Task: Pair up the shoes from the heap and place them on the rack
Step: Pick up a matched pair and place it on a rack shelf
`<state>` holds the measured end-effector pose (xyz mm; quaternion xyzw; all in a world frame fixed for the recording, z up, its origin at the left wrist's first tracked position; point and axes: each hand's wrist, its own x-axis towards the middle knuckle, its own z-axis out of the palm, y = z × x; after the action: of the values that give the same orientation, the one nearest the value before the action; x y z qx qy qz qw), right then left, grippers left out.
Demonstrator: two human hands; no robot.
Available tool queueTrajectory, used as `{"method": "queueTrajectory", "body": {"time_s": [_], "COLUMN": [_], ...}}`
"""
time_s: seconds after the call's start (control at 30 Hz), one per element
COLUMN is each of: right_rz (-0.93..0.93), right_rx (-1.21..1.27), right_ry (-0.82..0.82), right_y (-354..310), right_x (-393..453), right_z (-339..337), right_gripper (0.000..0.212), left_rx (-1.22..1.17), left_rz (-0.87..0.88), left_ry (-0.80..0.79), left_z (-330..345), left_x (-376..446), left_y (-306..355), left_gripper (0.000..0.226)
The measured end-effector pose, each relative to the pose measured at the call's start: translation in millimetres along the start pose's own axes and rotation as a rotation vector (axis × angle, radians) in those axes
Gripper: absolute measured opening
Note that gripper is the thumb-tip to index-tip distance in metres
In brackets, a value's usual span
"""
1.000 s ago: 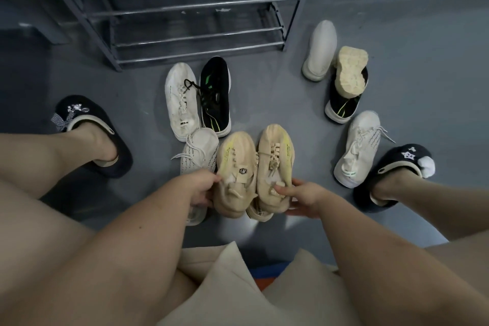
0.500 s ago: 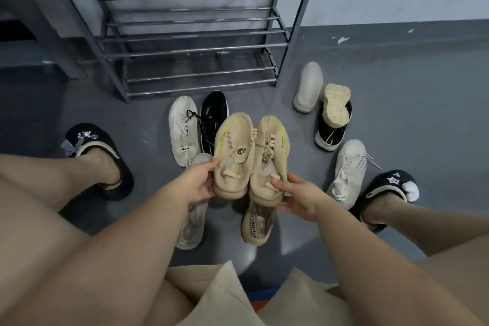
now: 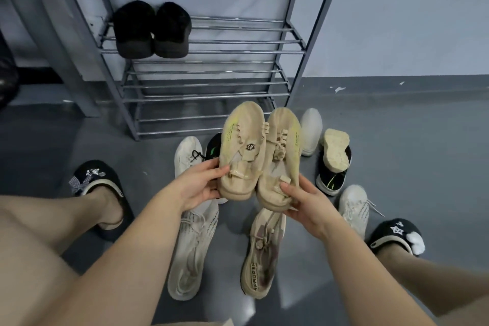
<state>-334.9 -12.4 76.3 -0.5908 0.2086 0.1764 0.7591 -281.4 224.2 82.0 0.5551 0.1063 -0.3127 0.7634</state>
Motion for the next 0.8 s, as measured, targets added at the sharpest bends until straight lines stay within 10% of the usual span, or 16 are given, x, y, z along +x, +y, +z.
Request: {"method": "queueTrajectory", "body": {"time_s": [0.8], "right_rz": [-0.153], "right_rx": [-0.094], "right_ry": [-0.092], "right_y": [-146.5], "right_x": [69.3], "right_z": [76.9], "right_gripper": [0.029], "left_rx": [0.01], "left_rz": [0.161], "left_ry": [0.104], "left_z": [-15.1], "left_x": [21.3], "left_y": [153.5], "left_gripper": [0.02]}}
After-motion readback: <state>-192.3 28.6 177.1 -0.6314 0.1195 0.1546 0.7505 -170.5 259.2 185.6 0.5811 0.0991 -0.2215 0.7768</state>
